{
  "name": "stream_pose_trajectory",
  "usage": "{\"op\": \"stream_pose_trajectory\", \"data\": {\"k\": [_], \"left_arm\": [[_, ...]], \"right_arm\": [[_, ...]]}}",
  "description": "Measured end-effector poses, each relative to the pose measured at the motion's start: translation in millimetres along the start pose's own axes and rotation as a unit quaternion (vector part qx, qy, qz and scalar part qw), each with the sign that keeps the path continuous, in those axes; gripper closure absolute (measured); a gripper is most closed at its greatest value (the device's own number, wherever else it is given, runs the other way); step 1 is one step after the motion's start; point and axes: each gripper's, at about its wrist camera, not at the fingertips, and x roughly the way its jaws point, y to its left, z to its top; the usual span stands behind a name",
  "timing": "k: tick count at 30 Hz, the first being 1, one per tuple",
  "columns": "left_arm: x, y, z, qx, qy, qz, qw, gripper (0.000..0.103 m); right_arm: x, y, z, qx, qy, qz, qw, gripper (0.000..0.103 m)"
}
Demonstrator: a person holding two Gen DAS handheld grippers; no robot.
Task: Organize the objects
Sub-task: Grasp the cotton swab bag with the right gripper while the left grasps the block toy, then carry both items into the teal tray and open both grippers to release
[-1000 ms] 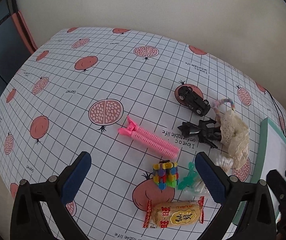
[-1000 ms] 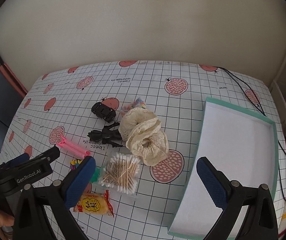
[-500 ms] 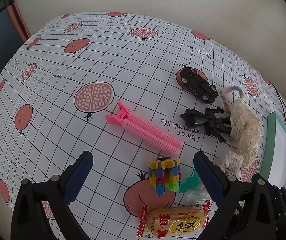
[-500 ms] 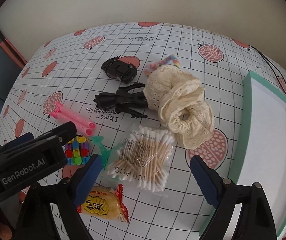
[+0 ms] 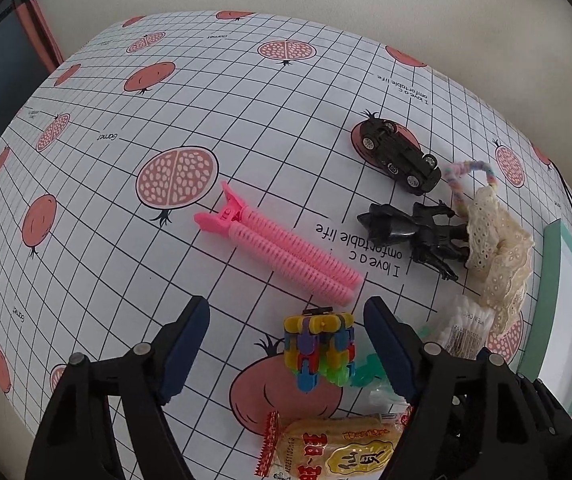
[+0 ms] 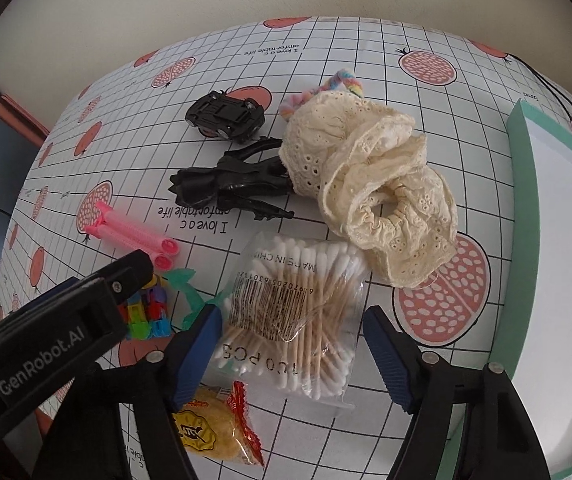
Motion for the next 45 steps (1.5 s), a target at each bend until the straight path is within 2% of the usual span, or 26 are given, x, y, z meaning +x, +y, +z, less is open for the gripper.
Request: {"op": "stream_pose_trajectory", "data": {"k": [1,5,7,9,19,25,33,38,45], "left_arm": [[0,-1,0,0.003,0.001,0.002,1.0,0.042],[2,-3,-3,0.007,0.01,-0.021,0.9997,0.054],[0,-6,-3,0.013,0.007,-0.03,0.9994,0.069],[-2,-10,-4,0.023,0.0,-0.024,0.9995,0.076],[-8,-10,-5,0.032,-0.001,-0.036,0.9988,0.076],[-32,-3,1,0.03,-0.027,-0.047,0.9981,0.076],[-68,2,7,0.024,-0.061,-0.086,0.9942,0.076],[-84,-16,3,0.035,-0.073,-0.108,0.9908,0.076],[-100,-66,-18,0.077,-0.076,-0.146,0.9834,0.076]], "right_arm": [[-1,0,0,0.002,0.0,0.001,1.0,0.038],[-2,0,-1,0.01,-0.002,0.002,1.0,0.048],[-3,-1,-1,0.014,-0.002,0.004,1.0,0.051],[-5,-3,-2,0.018,-0.002,0.008,1.0,0.053],[-15,-4,-3,0.03,0.0,0.018,0.999,0.057],[-35,-1,-1,0.03,-0.009,0.029,0.999,0.057],[-79,-3,4,0.029,-0.046,0.04,0.998,0.058],[-100,-25,3,0.047,-0.06,0.029,0.997,0.058],[-120,-82,-3,0.097,-0.071,-0.006,0.993,0.058]]}}
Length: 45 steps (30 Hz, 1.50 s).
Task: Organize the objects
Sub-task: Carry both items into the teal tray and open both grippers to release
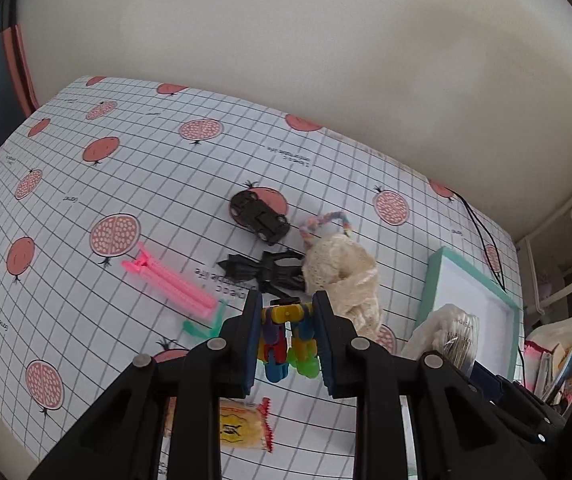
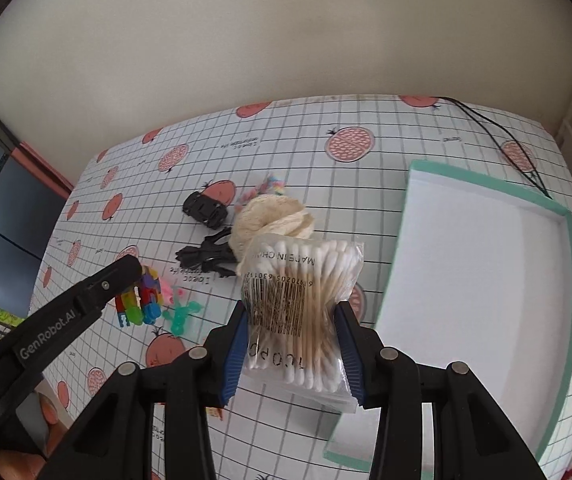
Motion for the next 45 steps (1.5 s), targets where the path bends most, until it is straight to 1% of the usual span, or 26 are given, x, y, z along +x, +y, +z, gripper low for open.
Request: {"op": "stream_pose_trajectory", "data": {"k": [5,8,11,16,18,21,26,31,36,41,42,43,44,45], "left_arm": [[7,-41,-13,0.024,0.013,-0.036,0.999,0.076],[9,-63,-23,0.038,0.02,-0.06,0.9972,0.076],[12,-85,-30,0.057,0.025,-0.076,0.9952,0.076],[21,-115,-40,0.081,0.033,-0.101,0.9911,0.076],[27,-125,-45,0.09,0.036,-0.105,0.9897,0.076],[36,-139,-52,0.103,0.045,-0.114,0.9872,0.076],[54,-152,-63,0.116,0.061,-0.11,0.9851,0.076],[69,-152,-69,0.116,0.078,-0.104,0.9847,0.076],[71,-151,-69,0.115,0.082,-0.105,0.9845,0.076],[71,-151,-68,0.119,0.084,-0.103,0.984,0.076],[71,-152,-67,0.121,0.087,-0.105,0.9833,0.071],[69,-153,-67,0.124,0.088,-0.107,0.9825,0.062],[67,-154,-67,0.127,0.085,-0.111,0.982,0.058],[63,-154,-66,0.128,0.08,-0.114,0.9819,0.057]], "right_arm": [[-7,-51,-2,0.04,-0.004,-0.041,0.998,0.058],[-10,-82,-5,0.067,-0.002,-0.056,0.996,0.058],[-13,-110,-7,0.09,-0.001,-0.07,0.994,0.058],[-18,-143,-10,0.115,0.0,-0.089,0.989,0.058],[-19,-152,-11,0.121,-0.001,-0.095,0.988,0.058],[-19,-163,-12,0.132,0.0,-0.107,0.985,0.057],[-10,-176,-15,0.143,0.009,-0.114,0.983,0.057],[-1,-181,-19,0.145,0.02,-0.126,0.981,0.057],[6,-183,-21,0.151,0.032,-0.123,0.98,0.056],[4,-182,-21,0.155,0.035,-0.126,0.979,0.054],[3,-182,-20,0.157,0.035,-0.124,0.979,0.053],[2,-182,-19,0.158,0.034,-0.121,0.98,0.052],[0,-181,-18,0.157,0.031,-0.118,0.98,0.052],[-2,-180,-17,0.157,0.029,-0.118,0.98,0.051]]}}
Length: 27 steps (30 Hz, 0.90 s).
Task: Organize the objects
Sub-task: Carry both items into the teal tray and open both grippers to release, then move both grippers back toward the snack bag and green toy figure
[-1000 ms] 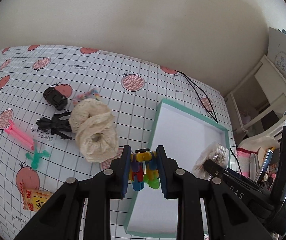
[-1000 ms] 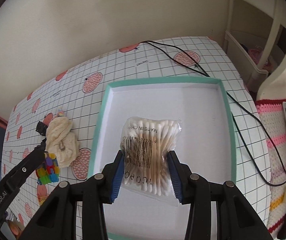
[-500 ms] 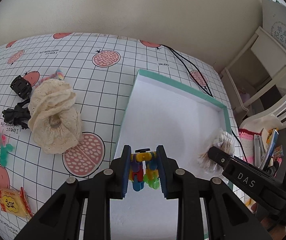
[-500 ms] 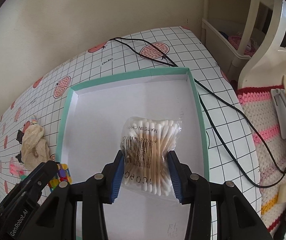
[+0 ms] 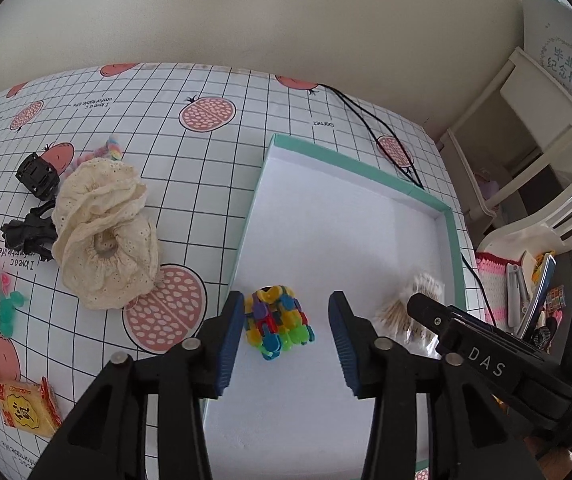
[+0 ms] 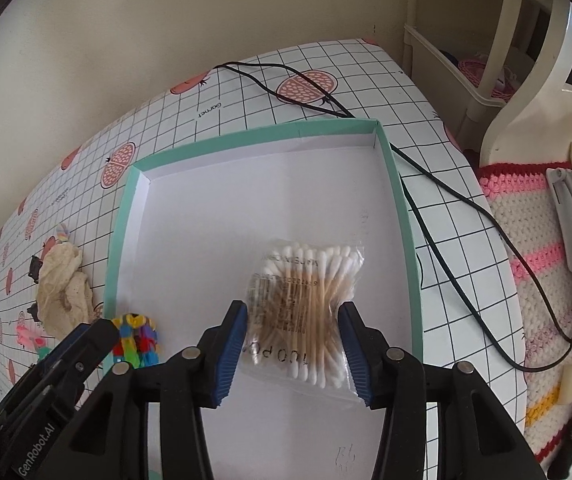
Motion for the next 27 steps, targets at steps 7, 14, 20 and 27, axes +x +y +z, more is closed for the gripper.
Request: {"op": "stream_pose_trajectory", "data": {"k": [7,14,20,27], "left_arm": [[-32,-4,12,0.007,-0.028,-0.002,0.9996,0.057],[-59,3,20,0.007,-0.052,0.03,0.9982,0.044],[-64,17,23,0.007,-0.049,0.06,0.997,0.028],[-78,48,25,-0.003,-0.057,0.087,0.9946,0.01]], "right_arm": [[-40,9,8,-0.002,-0.036,0.018,0.999,0.051],[-69,16,12,-0.01,-0.052,0.018,0.998,0.032],[-79,19,10,-0.018,-0.06,0.015,0.998,0.009],[-84,30,8,-0.023,-0.07,0.019,0.997,0.0]]}}
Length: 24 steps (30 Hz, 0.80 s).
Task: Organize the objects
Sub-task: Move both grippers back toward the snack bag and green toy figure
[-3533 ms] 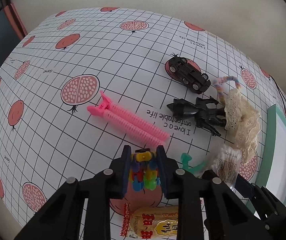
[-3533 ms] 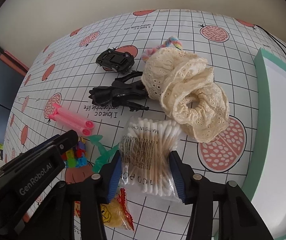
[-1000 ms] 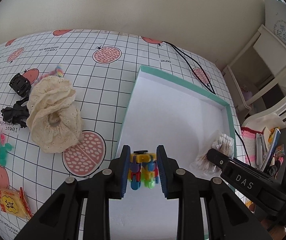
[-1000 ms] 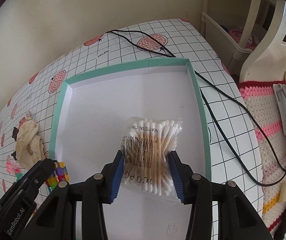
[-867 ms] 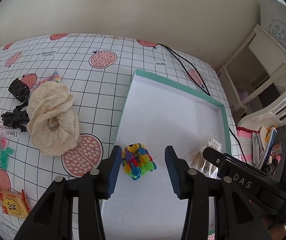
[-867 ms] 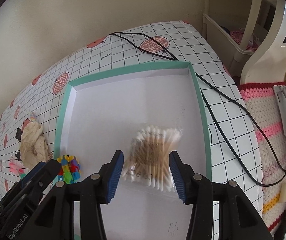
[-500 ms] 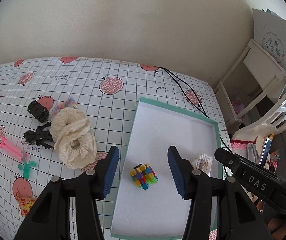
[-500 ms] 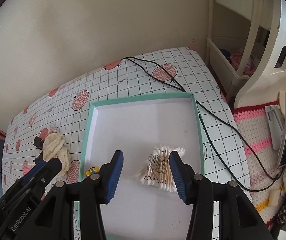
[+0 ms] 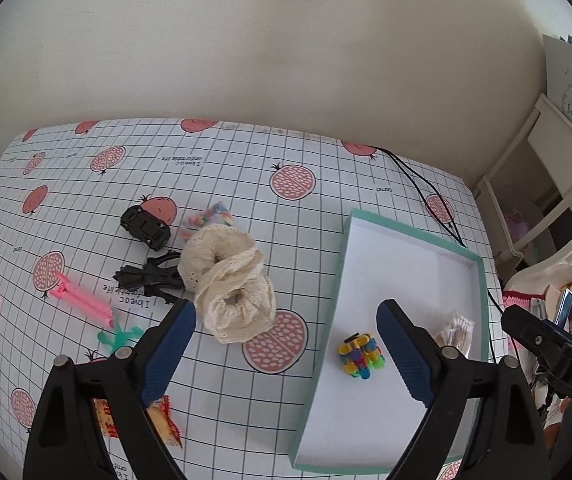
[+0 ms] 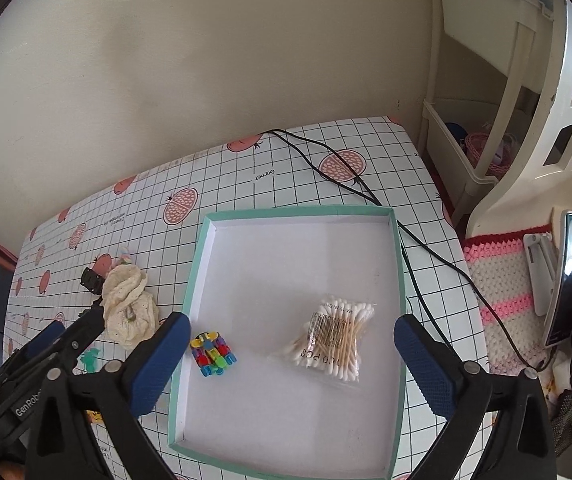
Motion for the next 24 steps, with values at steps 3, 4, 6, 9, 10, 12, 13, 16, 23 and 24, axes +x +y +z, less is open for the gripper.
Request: {"op": "stream_pose_trajectory", "data": {"k": [3,4,6,9,10,12,13,16,23,24], "left_arm": [[-8,21,3,-0.01,-0.007,0.008,0.9999,0.004],[-11,28,4,-0.013,-0.011,0.011,0.9998,0.004],[-16,43,7,-0.02,-0.017,0.019,0.9995,0.004],[-25,69,9,-0.034,-0.02,0.029,0.9988,0.004],[-28,79,10,-0.04,-0.021,0.033,0.9984,0.004],[-34,97,11,-0.049,-0.025,0.043,0.9975,0.004],[-37,107,11,-0.052,-0.026,0.049,0.9971,0.004],[-43,137,10,-0.067,-0.025,0.066,0.9952,0.004],[-46,199,1,-0.104,-0.006,0.1,0.9896,0.004],[-46,206,-1,-0.105,-0.003,0.105,0.9889,0.004]], "right_arm": [[0,10,-1,-0.002,0.001,0.004,1.0,0.0],[0,14,-1,-0.004,0.001,0.004,1.0,0.0],[0,23,-2,-0.005,-0.001,0.005,1.0,0.0],[-3,40,-3,-0.006,-0.006,0.017,1.0,0.0],[-3,48,-3,-0.01,-0.007,0.021,1.0,0.0],[-5,64,-4,-0.02,-0.01,0.029,0.999,0.0],[-5,73,-5,-0.024,-0.012,0.034,0.999,0.0],[-3,103,-11,-0.044,-0.01,0.045,0.998,0.0],[24,172,-44,-0.107,0.03,0.071,0.991,0.0],[30,182,-51,-0.117,0.039,0.074,0.99,0.0]]}}
